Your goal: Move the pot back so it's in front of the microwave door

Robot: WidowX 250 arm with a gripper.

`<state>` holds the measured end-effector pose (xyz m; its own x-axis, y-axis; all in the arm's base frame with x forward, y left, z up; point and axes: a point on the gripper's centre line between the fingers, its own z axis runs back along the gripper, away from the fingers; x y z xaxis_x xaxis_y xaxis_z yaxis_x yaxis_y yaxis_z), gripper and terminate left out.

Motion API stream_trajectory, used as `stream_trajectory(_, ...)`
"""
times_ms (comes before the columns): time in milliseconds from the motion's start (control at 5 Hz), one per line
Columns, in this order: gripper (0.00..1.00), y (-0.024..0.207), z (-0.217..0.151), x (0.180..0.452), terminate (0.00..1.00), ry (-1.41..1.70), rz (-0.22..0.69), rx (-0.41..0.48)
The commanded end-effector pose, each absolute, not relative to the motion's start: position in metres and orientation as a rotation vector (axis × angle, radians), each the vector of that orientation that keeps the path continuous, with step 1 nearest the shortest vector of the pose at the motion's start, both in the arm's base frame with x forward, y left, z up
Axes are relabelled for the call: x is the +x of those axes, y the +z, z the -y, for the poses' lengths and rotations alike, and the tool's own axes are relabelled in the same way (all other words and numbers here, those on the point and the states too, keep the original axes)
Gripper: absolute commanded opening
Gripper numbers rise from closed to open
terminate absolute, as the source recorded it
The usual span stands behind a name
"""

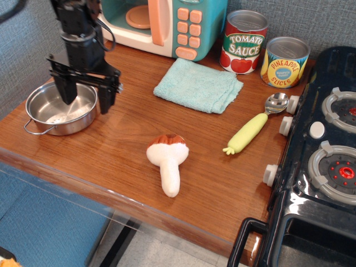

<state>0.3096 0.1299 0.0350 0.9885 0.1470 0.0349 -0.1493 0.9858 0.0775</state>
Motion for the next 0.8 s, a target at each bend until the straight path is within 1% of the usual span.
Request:
stream_trajectory(0, 1.00, 0.028, -0.126, 0.325, 0.00, 0.161, 0.000, 0.083)
stream_trajectory(200, 0.00, 0.023, -0.125, 0.328, 0.00, 0.179, -0.018, 0.073)
stream_trajectory(400, 0.00, 0.031, -0.124, 0.335, 0.00, 0.164, -0.012, 0.077)
stream_trajectory(600, 0.00, 0.054, -0.123, 0.348, 0.00, 0.121, 0.041, 0.072)
